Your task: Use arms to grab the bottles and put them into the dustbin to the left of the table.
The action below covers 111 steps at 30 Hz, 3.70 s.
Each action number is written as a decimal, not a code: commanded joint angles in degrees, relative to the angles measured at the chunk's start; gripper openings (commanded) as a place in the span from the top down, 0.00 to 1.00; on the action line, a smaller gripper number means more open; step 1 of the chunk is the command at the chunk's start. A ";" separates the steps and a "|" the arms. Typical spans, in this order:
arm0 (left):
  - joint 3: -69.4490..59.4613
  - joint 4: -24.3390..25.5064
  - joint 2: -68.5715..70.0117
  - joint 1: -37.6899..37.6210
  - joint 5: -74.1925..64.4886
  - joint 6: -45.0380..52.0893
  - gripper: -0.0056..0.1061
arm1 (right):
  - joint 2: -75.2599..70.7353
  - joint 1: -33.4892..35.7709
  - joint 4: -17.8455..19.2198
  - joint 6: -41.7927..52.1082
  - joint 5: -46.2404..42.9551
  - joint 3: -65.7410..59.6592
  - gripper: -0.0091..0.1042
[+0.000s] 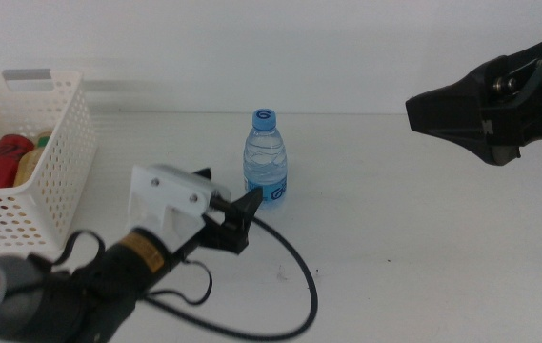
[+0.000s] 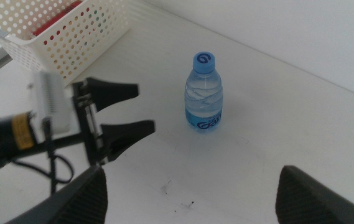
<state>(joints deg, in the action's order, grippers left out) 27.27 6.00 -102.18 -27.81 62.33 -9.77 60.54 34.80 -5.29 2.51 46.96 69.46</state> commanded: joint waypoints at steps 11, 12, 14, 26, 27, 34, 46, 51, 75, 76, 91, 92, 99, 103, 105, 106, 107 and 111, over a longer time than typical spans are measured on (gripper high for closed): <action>16.31 9.01 -9.04 3.96 -6.73 -4.16 0.11 | -0.28 -0.51 0.41 0.13 -0.31 0.32 0.11; 17.24 9.01 -9.94 3.96 -6.85 -4.61 0.11 | -0.28 -0.51 0.41 0.13 -0.31 0.32 0.11; 19.04 9.10 -11.68 3.96 -7.07 -5.21 0.11 | -0.28 -0.51 0.41 0.13 -0.31 0.32 0.11; 27.86 8.89 -21.63 3.96 -7.73 -5.77 0.11 | -0.28 -0.51 0.41 0.13 -0.31 0.32 0.11; 28.68 8.89 -22.42 3.96 -7.73 -5.77 0.11 | -0.28 -0.51 0.41 0.13 -0.31 0.32 0.11; 33.36 9.13 -26.20 3.96 -8.17 -5.77 0.12 | -0.28 -0.51 0.41 0.13 -0.31 0.32 0.11; 32.39 16.67 -22.27 3.96 -8.97 -6.81 0.69 | -0.28 -0.51 0.41 0.13 -0.31 0.32 0.11; 26.74 16.09 -10.84 3.83 -17.35 -7.14 0.67 | -0.28 -0.51 0.41 0.13 -0.31 0.32 0.11; 37.39 10.22 30.01 6.81 -82.95 -9.86 0.67 | -0.28 -0.51 0.41 0.13 -0.31 0.32 0.11; 39.85 5.22 29.72 7.91 -86.15 -3.64 0.67 | -0.28 -0.51 0.41 0.13 -0.31 0.32 0.11; 69.31 -18.19 13.42 32.59 -120.69 26.28 0.67 | -0.28 -0.51 0.41 0.13 -0.31 0.32 0.11; 70.57 -18.26 11.70 33.71 -121.66 26.38 0.67 | -0.28 -0.51 0.41 0.13 -0.31 0.32 0.11; 73.47 -18.55 2.55 39.23 -123.10 28.67 0.67 | -0.28 -0.51 0.41 0.13 -0.31 0.32 0.11; 73.47 -18.41 -2.88 41.12 -121.65 29.43 0.67 | -0.28 -0.51 0.41 0.13 -0.31 0.32 0.11; 73.47 -18.29 -4.82 41.42 -121.10 29.43 0.67 | -0.28 -0.51 0.41 0.13 -0.31 0.32 0.11; 73.47 -18.16 -5.67 41.42 -120.67 29.43 0.67 | -0.28 -0.51 0.41 0.13 -0.31 0.32 0.11; 73.47 -17.91 -6.33 41.44 -120.04 29.43 0.67 | -0.28 -0.51 0.41 0.13 -0.31 0.32 0.11; 73.37 -16.48 -8.94 41.44 -119.45 29.43 0.67 | -0.28 -0.51 0.41 0.13 -0.31 0.32 0.11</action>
<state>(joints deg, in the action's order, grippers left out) 99.89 -10.77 -111.25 13.50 -59.01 19.51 60.54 34.80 -5.29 2.51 46.96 69.46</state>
